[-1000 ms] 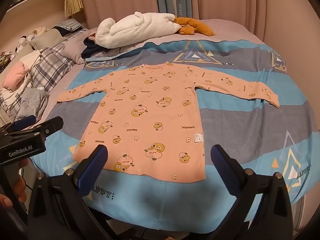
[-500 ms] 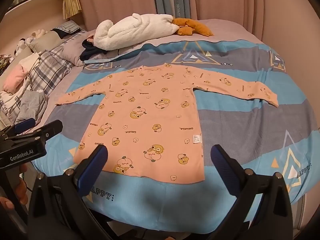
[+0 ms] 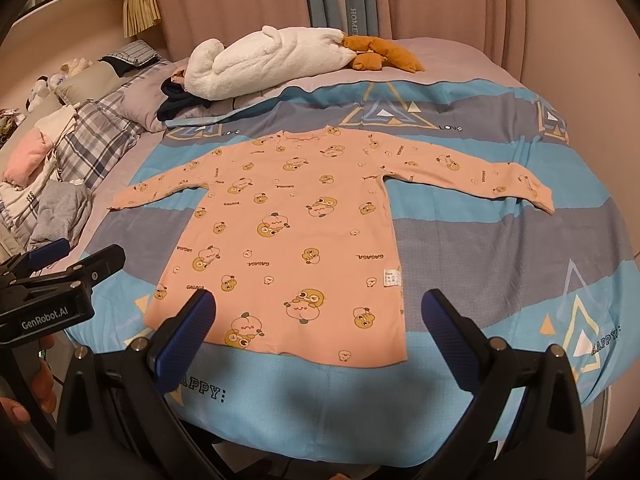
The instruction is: Fold small clothes
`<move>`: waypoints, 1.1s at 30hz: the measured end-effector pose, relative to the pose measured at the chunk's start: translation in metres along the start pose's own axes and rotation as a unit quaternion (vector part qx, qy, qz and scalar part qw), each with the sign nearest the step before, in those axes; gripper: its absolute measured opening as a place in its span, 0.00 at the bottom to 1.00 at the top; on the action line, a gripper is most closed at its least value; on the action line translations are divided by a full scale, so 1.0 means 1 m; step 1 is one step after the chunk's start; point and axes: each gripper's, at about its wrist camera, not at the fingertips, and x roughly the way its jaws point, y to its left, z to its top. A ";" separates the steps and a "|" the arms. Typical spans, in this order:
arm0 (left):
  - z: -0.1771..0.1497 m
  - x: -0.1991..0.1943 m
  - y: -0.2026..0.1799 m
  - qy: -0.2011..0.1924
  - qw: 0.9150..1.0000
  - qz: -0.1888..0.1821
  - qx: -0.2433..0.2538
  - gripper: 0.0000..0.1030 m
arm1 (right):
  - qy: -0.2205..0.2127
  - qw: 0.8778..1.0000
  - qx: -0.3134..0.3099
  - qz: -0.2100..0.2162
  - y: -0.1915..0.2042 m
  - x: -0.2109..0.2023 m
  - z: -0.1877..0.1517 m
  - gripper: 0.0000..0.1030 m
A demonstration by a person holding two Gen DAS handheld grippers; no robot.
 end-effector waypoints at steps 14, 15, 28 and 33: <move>-0.003 0.002 -0.002 0.003 1.000 -0.001 0.004 0.99 | -0.002 1.000 0.002 0.000 -0.002 0.000 -0.001 1.00; -0.003 0.002 -0.002 0.003 1.000 -0.002 0.004 0.99 | -0.003 1.000 0.002 0.000 -0.002 0.000 -0.001 1.00; -0.007 0.003 -0.003 0.005 1.000 -0.002 0.011 0.99 | -0.003 1.000 0.001 -0.001 -0.003 0.000 -0.001 1.00; -0.008 0.004 -0.003 0.009 1.000 -0.002 0.015 0.99 | -0.002 1.000 0.002 -0.001 -0.003 -0.001 0.000 1.00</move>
